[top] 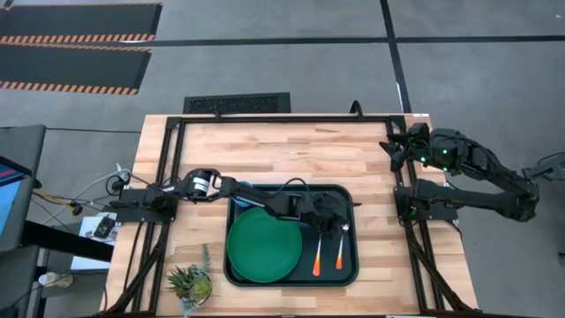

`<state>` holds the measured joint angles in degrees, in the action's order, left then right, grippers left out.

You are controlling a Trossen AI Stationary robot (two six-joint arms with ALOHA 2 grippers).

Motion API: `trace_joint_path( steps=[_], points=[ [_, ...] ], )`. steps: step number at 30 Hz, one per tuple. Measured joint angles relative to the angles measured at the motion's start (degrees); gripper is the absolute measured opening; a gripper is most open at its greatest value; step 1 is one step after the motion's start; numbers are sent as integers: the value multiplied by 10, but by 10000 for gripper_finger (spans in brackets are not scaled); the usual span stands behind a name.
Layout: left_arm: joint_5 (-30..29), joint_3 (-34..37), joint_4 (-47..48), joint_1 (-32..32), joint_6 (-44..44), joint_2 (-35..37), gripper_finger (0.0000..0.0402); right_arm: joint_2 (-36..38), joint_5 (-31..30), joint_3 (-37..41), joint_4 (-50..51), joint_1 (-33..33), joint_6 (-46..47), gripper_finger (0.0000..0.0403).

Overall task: Pick and place plate/cup/fork/spoon on tray
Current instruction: Put the orange spoon on the black tray to the right of the orange fork

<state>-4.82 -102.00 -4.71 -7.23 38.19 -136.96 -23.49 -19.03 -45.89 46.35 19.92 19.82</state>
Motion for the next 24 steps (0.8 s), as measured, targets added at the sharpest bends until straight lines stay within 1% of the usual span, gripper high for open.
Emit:
trace_joint_path(
  steps=[3,7,11,24],
  points=[
    [-19,0,9,-3,-1,0,0,0,0,0,0,0,-3,233],
    [-20,0,16,-7,14,0,0,0,0,0,0,0,-4,233],
    [-33,0,40,-15,13,0,0,0,0,0,0,0,-4,233],
    [-40,0,41,-17,21,0,0,0,0,0,0,0,-8,233]
  ],
)
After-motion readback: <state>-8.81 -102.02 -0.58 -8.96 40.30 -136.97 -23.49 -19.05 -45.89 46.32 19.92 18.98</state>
